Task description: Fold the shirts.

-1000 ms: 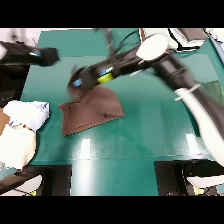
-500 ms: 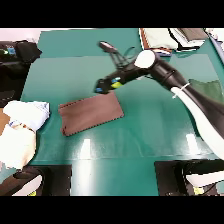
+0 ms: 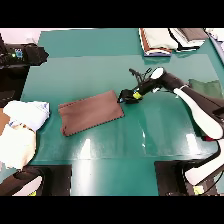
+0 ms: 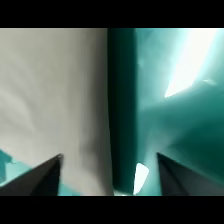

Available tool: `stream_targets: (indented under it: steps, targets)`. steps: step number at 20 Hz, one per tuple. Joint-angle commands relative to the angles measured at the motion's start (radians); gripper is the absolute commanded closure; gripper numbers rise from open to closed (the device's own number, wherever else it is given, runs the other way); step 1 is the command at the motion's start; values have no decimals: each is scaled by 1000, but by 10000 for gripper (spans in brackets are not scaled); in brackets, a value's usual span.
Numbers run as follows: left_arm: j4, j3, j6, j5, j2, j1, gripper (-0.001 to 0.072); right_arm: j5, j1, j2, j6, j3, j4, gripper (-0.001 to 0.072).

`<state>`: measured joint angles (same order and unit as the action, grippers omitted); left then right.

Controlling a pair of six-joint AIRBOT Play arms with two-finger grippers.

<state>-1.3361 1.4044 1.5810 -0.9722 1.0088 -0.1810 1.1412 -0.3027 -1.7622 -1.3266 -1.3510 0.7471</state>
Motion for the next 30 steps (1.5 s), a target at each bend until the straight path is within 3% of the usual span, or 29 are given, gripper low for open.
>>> stream_targets:
  steps: [1,2,5,6,9,12,18,24,30]
  targets:
    - [1,-1,-3,2,-1,-2,683,-1,-77,-111,11,-74,-75,220]
    - [3,-1,-3,3,-1,-2,683,-3,-113,-139,12,-120,-74,238]
    - [21,-1,-3,3,-1,-2,684,-45,-197,-193,30,-238,-63,607]
    - [35,-1,-3,2,-1,-2,684,-71,-212,-198,29,-271,-64,697]
    - [48,-1,-3,2,-1,-55,685,-86,-175,-166,29,-345,-56,697]
    - [45,-1,-4,5,-1,-164,684,-68,-38,-47,-24,-337,85,697]
    - [45,-1,-1,42,-1,-243,683,38,437,250,-69,-202,376,696]
    - [45,-1,45,68,-1,-243,684,-3,905,368,-73,-169,369,697]
    - [54,-1,46,73,-1,-243,683,-34,1008,372,-79,-214,299,697]
